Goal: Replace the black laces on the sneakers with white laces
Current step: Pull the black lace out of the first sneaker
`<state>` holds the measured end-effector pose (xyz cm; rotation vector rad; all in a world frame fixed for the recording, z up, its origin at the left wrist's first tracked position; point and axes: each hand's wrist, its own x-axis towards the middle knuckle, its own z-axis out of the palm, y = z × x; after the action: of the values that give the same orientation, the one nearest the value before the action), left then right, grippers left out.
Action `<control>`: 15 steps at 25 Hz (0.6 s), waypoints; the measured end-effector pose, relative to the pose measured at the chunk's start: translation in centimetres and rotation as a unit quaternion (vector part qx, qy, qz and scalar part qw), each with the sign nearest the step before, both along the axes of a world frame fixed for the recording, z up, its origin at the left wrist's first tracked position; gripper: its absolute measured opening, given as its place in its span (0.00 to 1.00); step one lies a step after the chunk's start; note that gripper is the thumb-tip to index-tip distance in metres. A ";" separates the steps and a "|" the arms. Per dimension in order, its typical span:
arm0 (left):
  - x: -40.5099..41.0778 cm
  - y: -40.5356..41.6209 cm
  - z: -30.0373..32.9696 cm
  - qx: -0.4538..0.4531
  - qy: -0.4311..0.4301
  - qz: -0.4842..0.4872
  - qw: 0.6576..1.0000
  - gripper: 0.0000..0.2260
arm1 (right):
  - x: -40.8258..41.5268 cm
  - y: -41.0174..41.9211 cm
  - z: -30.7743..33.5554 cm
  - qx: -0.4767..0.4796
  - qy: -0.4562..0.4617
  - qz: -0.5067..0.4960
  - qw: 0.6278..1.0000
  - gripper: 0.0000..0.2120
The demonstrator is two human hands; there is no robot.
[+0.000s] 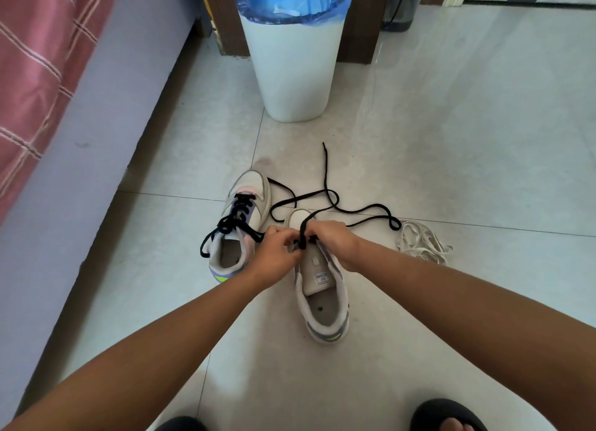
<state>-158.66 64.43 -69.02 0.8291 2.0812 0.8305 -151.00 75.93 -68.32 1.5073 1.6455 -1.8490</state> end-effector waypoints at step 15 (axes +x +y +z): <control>-1.4 2.9 0.4 -0.071 0.231 -0.215 0.946 0.11 | 7.8 1.1 10.1 0.007 0.282 -0.218 0.934 0.04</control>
<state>-160.02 67.29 -68.64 1.4359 2.1876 0.2587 -143.24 76.99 -58.19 1.5319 1.6200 -2.7217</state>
